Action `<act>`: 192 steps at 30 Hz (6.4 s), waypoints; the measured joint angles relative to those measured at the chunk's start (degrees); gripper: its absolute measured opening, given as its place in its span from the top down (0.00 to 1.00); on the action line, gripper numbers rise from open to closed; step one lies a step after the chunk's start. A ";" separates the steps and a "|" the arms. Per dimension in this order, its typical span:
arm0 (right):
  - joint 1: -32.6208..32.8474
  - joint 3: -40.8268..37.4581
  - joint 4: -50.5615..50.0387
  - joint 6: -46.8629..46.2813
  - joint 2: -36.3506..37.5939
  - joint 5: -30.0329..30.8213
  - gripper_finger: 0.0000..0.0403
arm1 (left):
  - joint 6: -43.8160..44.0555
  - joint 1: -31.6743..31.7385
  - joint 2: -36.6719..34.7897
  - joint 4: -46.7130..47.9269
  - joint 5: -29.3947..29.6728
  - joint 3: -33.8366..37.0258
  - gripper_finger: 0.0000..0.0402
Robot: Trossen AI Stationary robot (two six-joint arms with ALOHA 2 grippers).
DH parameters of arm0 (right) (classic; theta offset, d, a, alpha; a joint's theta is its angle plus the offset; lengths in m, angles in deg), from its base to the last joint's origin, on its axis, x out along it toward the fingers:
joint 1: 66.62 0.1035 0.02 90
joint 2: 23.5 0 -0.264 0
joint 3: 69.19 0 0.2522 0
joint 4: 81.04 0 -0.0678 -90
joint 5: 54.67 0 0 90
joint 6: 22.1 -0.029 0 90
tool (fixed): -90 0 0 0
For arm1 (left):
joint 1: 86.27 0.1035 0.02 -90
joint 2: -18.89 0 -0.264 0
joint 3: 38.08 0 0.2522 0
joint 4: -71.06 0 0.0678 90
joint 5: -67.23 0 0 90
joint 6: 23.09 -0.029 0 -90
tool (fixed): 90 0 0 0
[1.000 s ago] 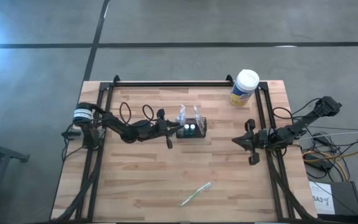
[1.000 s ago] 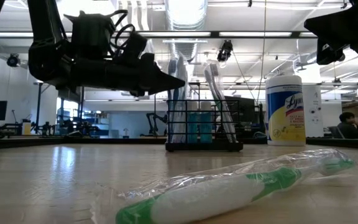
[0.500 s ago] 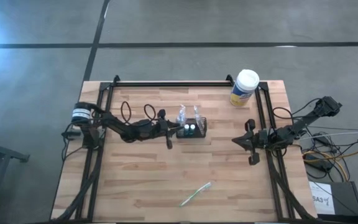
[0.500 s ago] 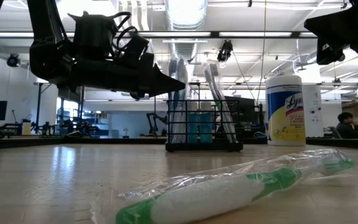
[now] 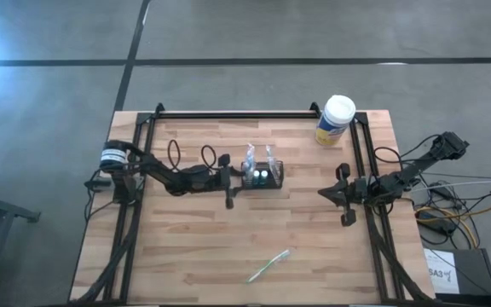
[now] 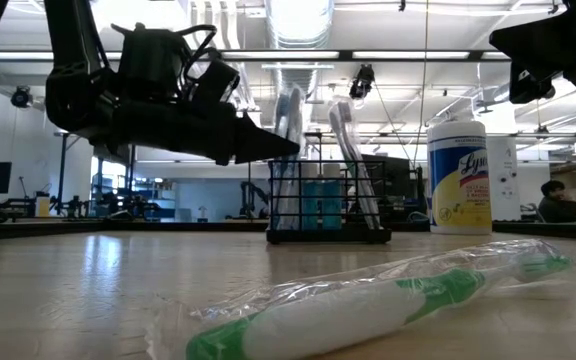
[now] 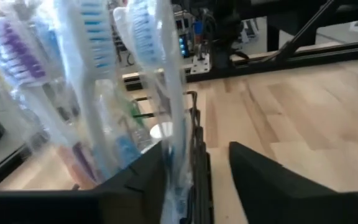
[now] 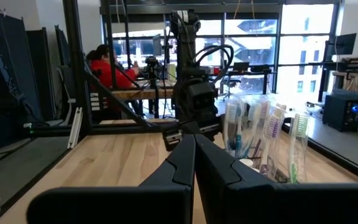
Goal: Pick & Place toothbrushing station
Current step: Put the blue toothbrush into the black wire organizer, then put the green toothbrush into the black wire organizer
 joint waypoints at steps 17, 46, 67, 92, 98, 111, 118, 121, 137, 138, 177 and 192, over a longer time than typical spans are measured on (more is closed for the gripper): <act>0.00 0.00 0.39 1.88 0.07 -0.33 0.98 | -1.43 -0.29 -12.49 -0.43 -1.94 0.44 0.28; -0.01 -0.02 0.79 -2.23 0.09 -0.55 0.98 | 6.63 -25.11 -46.51 26.30 -15.25 4.27 0.31; -0.02 -0.02 0.52 -1.38 0.10 -0.48 0.98 | 1.52 -29.95 -61.47 12.76 16.59 29.45 0.98; 0.00 -0.02 0.44 0.25 0.05 -0.18 0.98 | 13.35 -29.89 -59.84 22.05 24.62 29.70 0.98; 0.00 -0.02 0.39 1.64 0.04 1.75 0.98 | 16.48 -29.89 -59.82 29.25 26.24 29.75 0.98; 0.00 -0.02 -1.77 1.62 0.02 4.05 0.98 | 12.39 -30.01 -59.84 23.96 24.98 29.79 0.98; 0.00 -0.02 -1.77 -0.06 0.02 4.07 0.98 | 11.91 -30.00 -59.62 23.36 24.01 29.81 0.98; 0.00 -0.02 -1.71 0.71 0.02 4.07 0.98 | 12.40 -30.00 -58.95 24.16 22.82 29.81 0.98; -0.04 -0.02 -1.02 3.05 0.02 4.22 0.98 | 12.84 -30.02 -53.60 17.02 14.40 29.86 0.98; -0.04 -0.02 -1.01 2.86 0.02 4.22 0.98 | 13.16 -30.02 -53.01 16.93 14.42 29.86 0.98; 0.00 -0.02 -1.31 1.60 0.02 4.11 0.98 | 17.04 -30.02 -28.97 12.63 16.95 20.46 0.98; 0.00 -0.02 -1.21 0.57 -1.75 4.09 0.98 | 25.83 -29.92 -14.63 14.69 15.90 5.60 0.97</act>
